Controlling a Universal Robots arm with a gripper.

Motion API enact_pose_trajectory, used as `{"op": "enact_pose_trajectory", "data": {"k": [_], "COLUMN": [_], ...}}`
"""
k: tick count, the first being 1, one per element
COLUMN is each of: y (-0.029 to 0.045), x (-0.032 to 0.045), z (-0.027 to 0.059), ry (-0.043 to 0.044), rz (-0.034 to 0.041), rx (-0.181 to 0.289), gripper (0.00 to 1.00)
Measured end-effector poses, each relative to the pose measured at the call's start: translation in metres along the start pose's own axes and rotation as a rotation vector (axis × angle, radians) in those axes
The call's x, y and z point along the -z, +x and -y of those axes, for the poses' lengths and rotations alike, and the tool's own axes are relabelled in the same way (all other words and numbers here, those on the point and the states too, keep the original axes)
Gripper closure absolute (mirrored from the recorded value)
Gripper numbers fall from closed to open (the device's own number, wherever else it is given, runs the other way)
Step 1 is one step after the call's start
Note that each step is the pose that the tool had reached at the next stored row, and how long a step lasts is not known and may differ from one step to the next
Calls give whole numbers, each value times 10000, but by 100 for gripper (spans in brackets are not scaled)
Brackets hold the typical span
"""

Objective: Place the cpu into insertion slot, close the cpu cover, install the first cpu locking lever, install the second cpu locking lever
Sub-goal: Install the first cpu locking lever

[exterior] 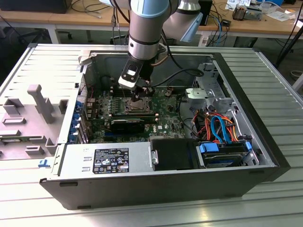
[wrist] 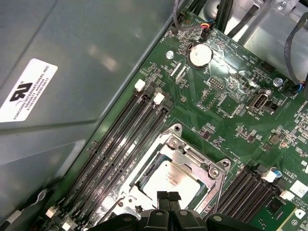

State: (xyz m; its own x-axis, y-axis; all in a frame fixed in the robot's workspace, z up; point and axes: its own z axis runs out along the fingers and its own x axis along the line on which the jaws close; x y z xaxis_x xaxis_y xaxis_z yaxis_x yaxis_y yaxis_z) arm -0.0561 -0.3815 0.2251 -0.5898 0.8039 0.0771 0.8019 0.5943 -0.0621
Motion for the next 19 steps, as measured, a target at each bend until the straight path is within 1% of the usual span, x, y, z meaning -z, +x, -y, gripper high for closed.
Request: {"op": "enact_pose_trajectory", "data": {"k": [19], "y": [0], "x": [0], "z": [0], "ry": [29], "rz": [24], "rx": [389], "gripper": [89]}}
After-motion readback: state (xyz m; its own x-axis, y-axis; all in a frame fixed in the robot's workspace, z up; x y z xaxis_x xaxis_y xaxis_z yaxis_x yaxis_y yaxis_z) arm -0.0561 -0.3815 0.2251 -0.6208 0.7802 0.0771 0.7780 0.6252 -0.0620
